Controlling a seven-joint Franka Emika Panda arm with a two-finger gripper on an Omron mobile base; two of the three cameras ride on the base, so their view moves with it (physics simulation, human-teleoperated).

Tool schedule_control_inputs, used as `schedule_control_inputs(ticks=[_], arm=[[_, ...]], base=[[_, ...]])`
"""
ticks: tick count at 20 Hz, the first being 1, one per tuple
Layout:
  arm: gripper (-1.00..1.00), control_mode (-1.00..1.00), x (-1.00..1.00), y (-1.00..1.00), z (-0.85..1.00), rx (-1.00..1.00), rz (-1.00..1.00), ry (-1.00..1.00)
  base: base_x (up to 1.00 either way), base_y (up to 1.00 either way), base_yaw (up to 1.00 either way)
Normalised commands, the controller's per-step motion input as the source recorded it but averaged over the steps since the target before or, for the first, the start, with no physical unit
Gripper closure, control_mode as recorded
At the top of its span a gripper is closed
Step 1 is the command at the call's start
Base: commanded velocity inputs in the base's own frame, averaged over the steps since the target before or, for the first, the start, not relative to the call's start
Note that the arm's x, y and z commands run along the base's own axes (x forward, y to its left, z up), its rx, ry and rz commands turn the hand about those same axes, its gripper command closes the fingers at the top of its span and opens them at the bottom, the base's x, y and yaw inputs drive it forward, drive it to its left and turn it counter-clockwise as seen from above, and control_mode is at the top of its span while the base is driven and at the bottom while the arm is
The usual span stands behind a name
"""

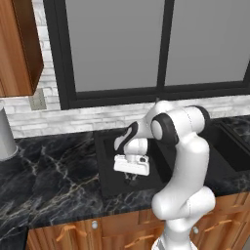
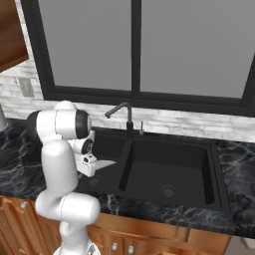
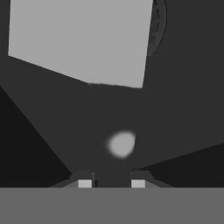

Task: Move the cutting board and knife to the sink. Then move spray from the cabinet to the counter.

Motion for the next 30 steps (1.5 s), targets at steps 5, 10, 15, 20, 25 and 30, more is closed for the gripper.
schedule_control_inputs(ticks=[5,10,15,20,25,30], arm=[[1.00,-1.00,0.38,0.02,-0.28,0.00,-0.02,0.00],[1.00,-1.00,0.39,0.06,-0.29,0.00,-0.03,0.02],[1.00,-1.00,0.46,0.16,-0.42,0.00,-0.03,0.03],[-1.00,-1.00,0.41,0.10,-0.32,-0.01,-0.05,0.00],[-1.00,-1.00,0.27,0.00,0.02,0.00,-0.02,0.02],[-1.00,-1.00,0.00,0.08,0.31,-0.03,-0.01,-0.01]], base=[[0.00,0.00,0.00],[0.00,0.00,0.00],[0.00,0.00,0.00],[0.00,0.00,0.00],[0.00,0.00,0.00],[0.00,0.00,0.00]])
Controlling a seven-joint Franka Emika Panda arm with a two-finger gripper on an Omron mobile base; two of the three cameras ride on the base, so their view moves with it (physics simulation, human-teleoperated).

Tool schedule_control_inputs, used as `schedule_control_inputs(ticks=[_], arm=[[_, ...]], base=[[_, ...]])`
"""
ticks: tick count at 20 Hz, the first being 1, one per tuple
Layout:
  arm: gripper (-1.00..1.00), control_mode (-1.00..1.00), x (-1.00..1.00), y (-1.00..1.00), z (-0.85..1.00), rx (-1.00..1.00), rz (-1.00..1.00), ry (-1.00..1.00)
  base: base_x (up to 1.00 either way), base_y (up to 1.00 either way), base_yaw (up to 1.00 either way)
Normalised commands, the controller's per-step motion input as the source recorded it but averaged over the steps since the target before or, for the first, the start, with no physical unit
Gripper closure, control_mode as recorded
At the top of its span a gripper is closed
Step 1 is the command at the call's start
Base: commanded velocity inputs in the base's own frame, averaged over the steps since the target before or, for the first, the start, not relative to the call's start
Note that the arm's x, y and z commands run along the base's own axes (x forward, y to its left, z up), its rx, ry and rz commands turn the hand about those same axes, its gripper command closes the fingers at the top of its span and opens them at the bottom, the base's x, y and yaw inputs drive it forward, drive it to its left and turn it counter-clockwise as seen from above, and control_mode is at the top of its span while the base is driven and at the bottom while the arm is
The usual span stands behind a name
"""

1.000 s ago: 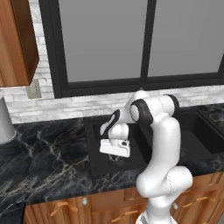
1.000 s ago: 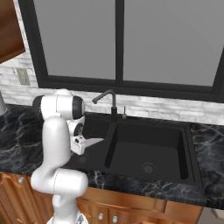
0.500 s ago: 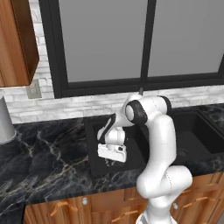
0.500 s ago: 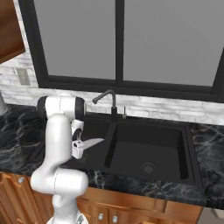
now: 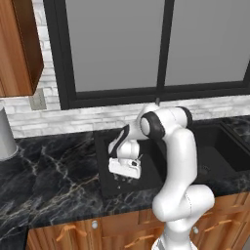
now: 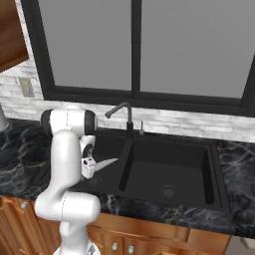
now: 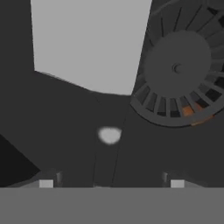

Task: Move the cutting board and knife to the sink. Then move spray from the cabinet to the counter.

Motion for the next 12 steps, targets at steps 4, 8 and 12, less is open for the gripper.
schedule_control_inputs(ticks=[4,8,12], arm=[[-1.00,-1.00,-0.06,0.00,0.66,-0.03,0.00,0.00],[-1.00,-1.00,-0.19,0.03,0.62,-0.02,0.00,0.00],[-1.00,-1.00,-0.35,0.00,0.83,0.00,0.00,0.00]], base=[[0.00,0.00,0.00],[0.00,0.00,0.00],[0.00,0.00,0.00]])
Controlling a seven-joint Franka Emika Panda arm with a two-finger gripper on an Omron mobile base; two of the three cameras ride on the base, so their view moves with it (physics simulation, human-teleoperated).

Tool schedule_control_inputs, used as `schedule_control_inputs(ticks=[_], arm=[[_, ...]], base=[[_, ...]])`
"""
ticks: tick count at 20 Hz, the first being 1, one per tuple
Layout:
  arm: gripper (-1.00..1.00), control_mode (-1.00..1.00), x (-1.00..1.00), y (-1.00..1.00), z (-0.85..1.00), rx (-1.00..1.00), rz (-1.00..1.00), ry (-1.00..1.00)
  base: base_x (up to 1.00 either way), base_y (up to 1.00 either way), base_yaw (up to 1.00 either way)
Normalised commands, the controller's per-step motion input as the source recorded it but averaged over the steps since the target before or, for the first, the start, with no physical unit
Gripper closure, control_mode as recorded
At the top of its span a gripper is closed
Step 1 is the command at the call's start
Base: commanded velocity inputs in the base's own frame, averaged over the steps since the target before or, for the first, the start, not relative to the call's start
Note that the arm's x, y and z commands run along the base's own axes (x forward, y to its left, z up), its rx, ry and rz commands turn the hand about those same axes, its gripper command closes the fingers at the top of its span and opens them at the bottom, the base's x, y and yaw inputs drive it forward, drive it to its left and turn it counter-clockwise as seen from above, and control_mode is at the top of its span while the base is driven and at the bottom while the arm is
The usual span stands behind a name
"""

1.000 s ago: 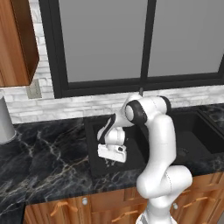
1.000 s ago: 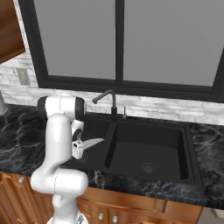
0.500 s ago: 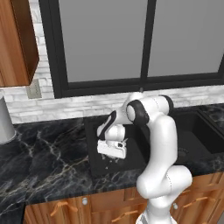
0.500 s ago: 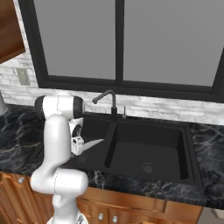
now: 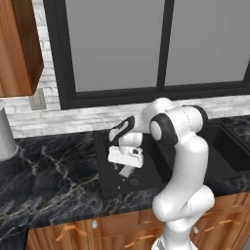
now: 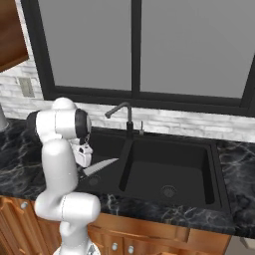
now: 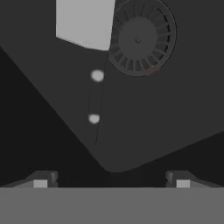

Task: Move the cutting board and knife to the sink. Then move spray from the cabinet to the counter.

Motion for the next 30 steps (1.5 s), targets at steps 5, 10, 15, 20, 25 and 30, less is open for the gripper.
schedule_control_inputs(ticks=[5,10,15,20,25,30], arm=[[-1.00,-1.00,-0.61,0.00,0.93,-0.01,0.00,-0.16],[-1.00,-1.00,-0.58,0.00,1.00,-0.02,0.00,-0.16],[-1.00,-1.00,-0.52,-0.28,1.00,0.00,0.01,-0.02],[-1.00,-1.00,-0.38,-0.27,0.93,-0.04,0.24,-0.05],[-1.00,-1.00,-0.23,-0.29,0.60,-0.10,0.29,-0.12],[-1.00,-1.00,-0.27,-0.32,0.42,-0.11,0.23,-0.17]], base=[[0.00,0.00,0.00],[0.00,0.00,0.00],[0.00,0.00,0.00],[0.00,0.00,0.00],[0.00,0.00,0.00],[0.00,0.00,0.00]])
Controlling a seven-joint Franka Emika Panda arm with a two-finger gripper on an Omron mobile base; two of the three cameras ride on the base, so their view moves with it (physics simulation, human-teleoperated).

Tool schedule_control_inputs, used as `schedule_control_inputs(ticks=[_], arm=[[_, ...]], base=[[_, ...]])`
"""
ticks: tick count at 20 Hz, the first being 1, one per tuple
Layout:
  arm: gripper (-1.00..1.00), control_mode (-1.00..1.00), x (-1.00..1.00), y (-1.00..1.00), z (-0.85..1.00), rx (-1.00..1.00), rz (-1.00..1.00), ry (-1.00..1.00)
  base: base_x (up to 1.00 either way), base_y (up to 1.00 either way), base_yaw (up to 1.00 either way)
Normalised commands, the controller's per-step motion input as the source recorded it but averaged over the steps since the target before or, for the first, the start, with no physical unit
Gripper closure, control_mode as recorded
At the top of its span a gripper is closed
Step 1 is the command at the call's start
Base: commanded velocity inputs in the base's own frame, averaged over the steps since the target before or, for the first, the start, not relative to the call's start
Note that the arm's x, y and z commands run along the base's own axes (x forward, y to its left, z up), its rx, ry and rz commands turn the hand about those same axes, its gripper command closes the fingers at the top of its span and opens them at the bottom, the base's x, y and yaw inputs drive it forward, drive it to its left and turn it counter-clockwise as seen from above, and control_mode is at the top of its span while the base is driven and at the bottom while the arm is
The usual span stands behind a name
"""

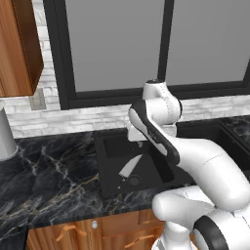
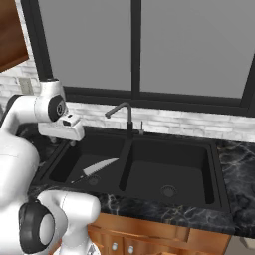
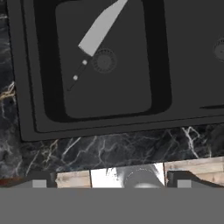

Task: Move the cutting board and knife to the sink. Then move spray from the cabinet to the counter.

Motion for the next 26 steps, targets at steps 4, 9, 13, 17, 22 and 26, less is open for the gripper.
schedule_control_inputs(ticks=[4,9,13,17,22,26], arm=[[-1.00,-1.00,-0.21,-0.18,0.05,-0.01,0.21,-0.52],[-1.00,-1.00,-0.09,-0.20,0.28,0.00,0.17,-0.33],[-1.00,-1.00,0.00,-0.10,0.42,0.00,0.18,-0.15],[-1.00,-1.00,-0.22,-0.16,0.44,0.00,0.14,-0.23],[-1.00,1.00,-0.14,-0.09,0.10,0.00,0.00,-0.05],[-1.00,1.00,0.00,0.00,0.00,0.00,0.00,0.00]], base=[[0.00,0.00,0.00],[0.00,0.00,0.00],[0.00,0.00,0.00],[0.00,0.00,0.00],[-0.78,-0.47,-0.11],[-1.00,-0.61,-0.44]])
